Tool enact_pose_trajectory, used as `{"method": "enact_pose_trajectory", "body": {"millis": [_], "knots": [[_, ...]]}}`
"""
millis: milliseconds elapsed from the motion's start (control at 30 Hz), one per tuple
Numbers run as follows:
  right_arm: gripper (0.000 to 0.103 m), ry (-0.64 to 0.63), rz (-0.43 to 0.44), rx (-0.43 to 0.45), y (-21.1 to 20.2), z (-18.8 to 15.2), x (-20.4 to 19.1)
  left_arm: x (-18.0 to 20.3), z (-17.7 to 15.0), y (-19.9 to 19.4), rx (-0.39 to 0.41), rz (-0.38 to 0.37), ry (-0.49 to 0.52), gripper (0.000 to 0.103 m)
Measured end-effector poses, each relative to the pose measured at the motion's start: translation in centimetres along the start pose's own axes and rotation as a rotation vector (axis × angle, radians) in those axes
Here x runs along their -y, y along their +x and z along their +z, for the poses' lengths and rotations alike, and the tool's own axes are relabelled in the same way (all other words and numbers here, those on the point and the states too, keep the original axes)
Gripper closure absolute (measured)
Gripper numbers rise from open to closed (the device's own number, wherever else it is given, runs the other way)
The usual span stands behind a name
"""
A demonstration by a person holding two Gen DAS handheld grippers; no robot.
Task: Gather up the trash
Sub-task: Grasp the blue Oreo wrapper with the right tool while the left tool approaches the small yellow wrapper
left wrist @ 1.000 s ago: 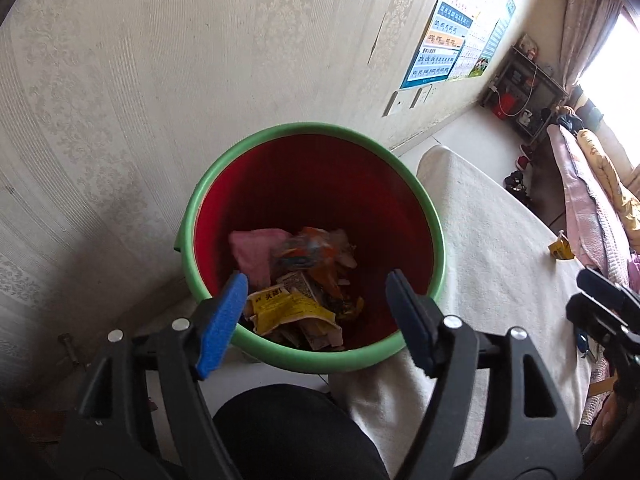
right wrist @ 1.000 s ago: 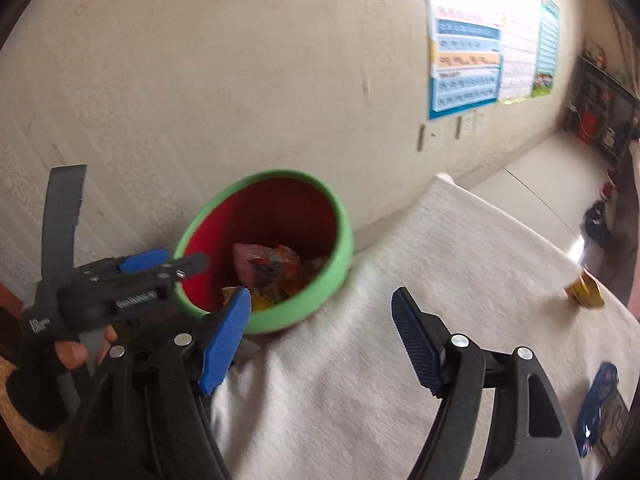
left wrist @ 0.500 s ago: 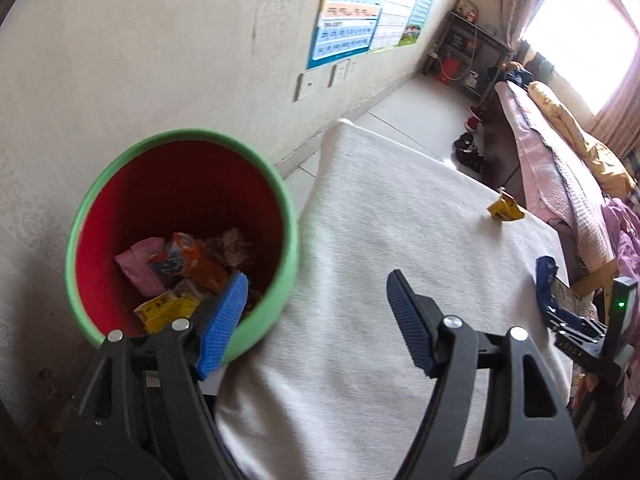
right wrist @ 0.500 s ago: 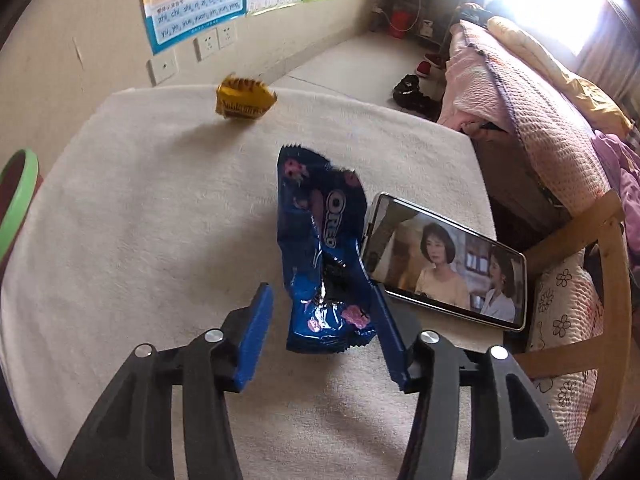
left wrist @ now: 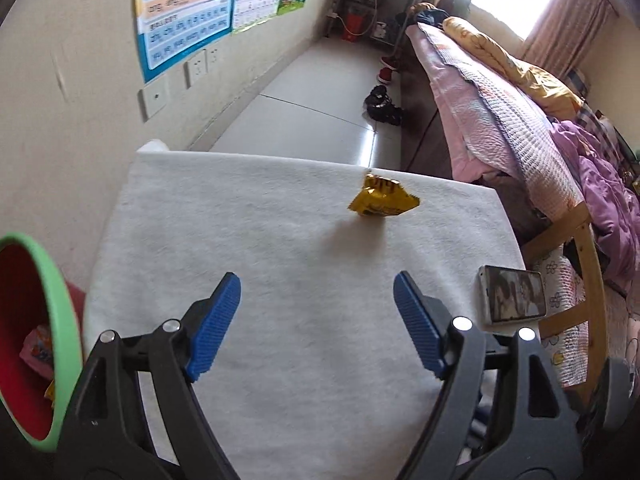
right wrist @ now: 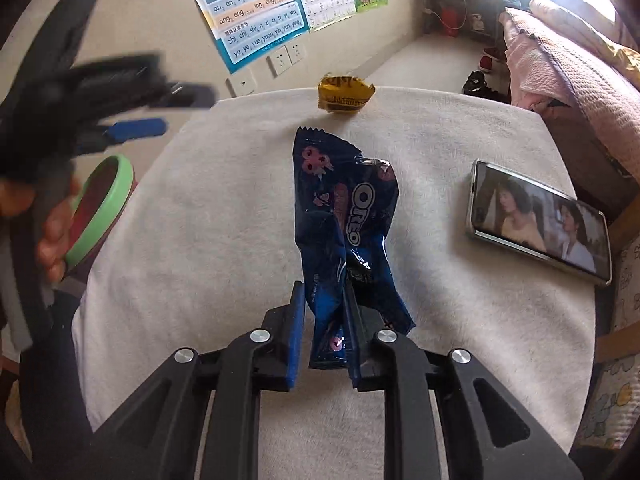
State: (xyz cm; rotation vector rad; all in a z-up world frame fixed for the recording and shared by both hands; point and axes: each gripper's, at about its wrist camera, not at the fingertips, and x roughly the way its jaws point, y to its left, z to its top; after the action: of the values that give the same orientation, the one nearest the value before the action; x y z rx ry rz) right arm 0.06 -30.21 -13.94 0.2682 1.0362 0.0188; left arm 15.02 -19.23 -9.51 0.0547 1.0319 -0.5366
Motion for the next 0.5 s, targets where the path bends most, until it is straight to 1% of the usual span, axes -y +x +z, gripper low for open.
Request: {"method": "enact_pose_trajectory", "body": {"millis": [67, 133, 233, 367, 500], "knots": [[0.085, 0.002, 0.005, -0.014, 0.3, -0.2, 0.1, 1.5, 1.5, 1.9, -0.017, -0.015, 0.031, 0.025], [0.085, 0.023, 0.014, -0.006, 0.2, -0.1, 0.7, 2.9, 2.9, 3.8, -0.031, -0.02, 0.054, 0.025], [0.084, 0.048, 0.022, -0.007, 0.3, -0.1, 1.4, 4.3, 4.6, 5.9, -0.048, -0.038, 0.048, 0.025], [0.084, 0.071, 0.039, -0.013, 0.4, -0.2, 2.2, 5.3, 5.8, 8.7, -0.085, -0.006, 0.066, 0.025], [0.084, 0.073, 0.047, -0.016, 0.6, -0.2, 2.4, 5.9, 6.2, 10.9, -0.134, 0.023, 0.103, 0.026]]}}
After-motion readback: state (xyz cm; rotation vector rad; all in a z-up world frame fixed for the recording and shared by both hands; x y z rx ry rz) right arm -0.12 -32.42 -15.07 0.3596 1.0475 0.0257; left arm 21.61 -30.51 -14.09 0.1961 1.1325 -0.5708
